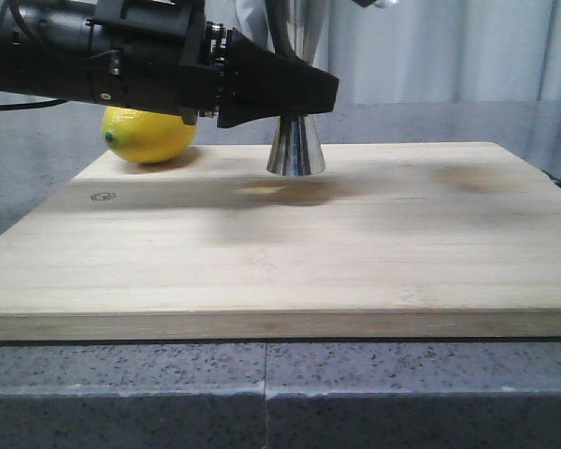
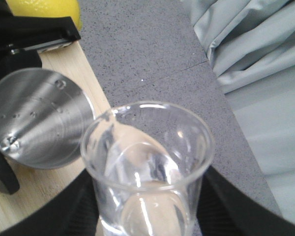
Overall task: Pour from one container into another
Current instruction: 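Tilt the beaker with the right gripper, pouring liquid into the jigger's upper cup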
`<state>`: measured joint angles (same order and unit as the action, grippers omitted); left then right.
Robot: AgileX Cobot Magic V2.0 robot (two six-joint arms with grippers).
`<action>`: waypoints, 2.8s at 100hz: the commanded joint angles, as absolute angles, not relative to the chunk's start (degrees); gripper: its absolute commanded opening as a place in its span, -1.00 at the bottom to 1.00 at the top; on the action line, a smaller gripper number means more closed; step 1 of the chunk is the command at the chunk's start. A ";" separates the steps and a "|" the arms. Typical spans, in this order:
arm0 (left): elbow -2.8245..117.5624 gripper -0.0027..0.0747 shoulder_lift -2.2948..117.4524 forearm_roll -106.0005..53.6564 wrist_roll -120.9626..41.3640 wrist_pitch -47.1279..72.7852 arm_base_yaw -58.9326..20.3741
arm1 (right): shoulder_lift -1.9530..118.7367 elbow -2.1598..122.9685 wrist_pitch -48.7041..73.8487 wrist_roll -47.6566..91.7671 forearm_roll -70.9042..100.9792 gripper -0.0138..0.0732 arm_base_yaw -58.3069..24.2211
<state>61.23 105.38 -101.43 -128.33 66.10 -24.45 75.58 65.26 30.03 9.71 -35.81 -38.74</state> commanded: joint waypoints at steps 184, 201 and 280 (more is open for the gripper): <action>62.82 -0.77 102.85 -106.08 -127.75 71.54 -25.08 | 74.06 67.57 23.77 17.54 -47.88 0.00 -40.94; 62.82 -0.77 102.85 -106.08 -127.75 71.10 -25.08 | 74.06 67.57 23.77 17.77 -48.13 0.00 -40.94; 62.82 -0.77 102.85 -106.08 -127.75 69.05 -25.08 | 74.06 67.57 23.77 18.59 -51.12 0.00 -40.94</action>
<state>61.23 105.38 -101.37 -128.33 65.64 -24.45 75.58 65.26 26.64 17.98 -48.69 -40.88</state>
